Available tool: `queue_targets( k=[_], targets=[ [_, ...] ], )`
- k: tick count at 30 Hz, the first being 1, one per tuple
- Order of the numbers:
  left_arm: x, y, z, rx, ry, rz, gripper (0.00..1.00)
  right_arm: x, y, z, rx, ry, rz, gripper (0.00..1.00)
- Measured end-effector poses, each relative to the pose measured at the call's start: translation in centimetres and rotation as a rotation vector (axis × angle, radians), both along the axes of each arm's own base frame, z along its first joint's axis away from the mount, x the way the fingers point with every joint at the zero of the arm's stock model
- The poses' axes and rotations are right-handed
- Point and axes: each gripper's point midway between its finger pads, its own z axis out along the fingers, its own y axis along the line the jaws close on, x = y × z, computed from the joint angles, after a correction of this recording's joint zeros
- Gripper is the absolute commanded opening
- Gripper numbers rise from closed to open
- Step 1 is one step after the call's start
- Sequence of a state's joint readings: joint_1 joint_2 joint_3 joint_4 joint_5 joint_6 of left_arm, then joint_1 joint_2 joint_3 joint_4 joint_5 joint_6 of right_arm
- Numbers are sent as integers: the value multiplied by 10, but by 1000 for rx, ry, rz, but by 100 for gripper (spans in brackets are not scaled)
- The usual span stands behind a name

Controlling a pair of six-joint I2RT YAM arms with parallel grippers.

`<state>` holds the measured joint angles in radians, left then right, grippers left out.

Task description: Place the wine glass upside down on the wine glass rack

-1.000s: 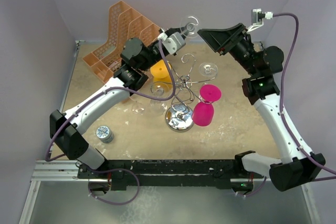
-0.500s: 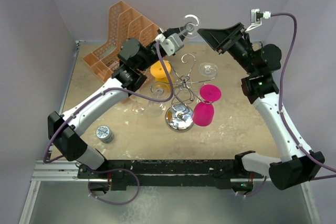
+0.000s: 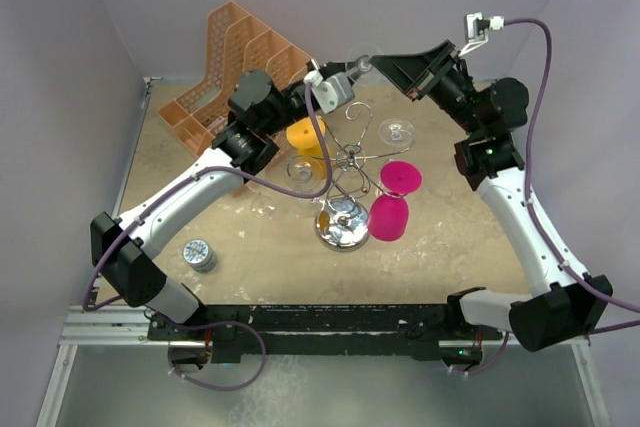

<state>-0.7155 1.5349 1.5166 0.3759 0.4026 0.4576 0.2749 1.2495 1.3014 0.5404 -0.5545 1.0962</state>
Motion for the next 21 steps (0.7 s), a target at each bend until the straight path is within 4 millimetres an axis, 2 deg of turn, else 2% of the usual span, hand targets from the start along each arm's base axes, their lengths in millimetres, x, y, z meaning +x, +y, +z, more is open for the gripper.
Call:
queue_targets(
  k=[1, 6, 10, 14, 21],
  targets=[
    [0, 0, 0, 3, -6, -1, 3, -1, 1, 0, 4, 8, 8, 0],
    [-1, 2, 4, -13, -17, 5, 31, -6, 0, 4, 33, 32, 30, 0],
    [-2, 14, 13, -78, -10, 46, 45, -9, -2, 8, 40, 23, 20, 0],
    [-9, 32, 23, -136, -8, 96, 47, -8, -5, 13, 58, 21, -7, 0],
    [-21, 81, 48, -291, 13, 224, 47, 5, -16, 13, 95, 63, -101, 0]
  ],
)
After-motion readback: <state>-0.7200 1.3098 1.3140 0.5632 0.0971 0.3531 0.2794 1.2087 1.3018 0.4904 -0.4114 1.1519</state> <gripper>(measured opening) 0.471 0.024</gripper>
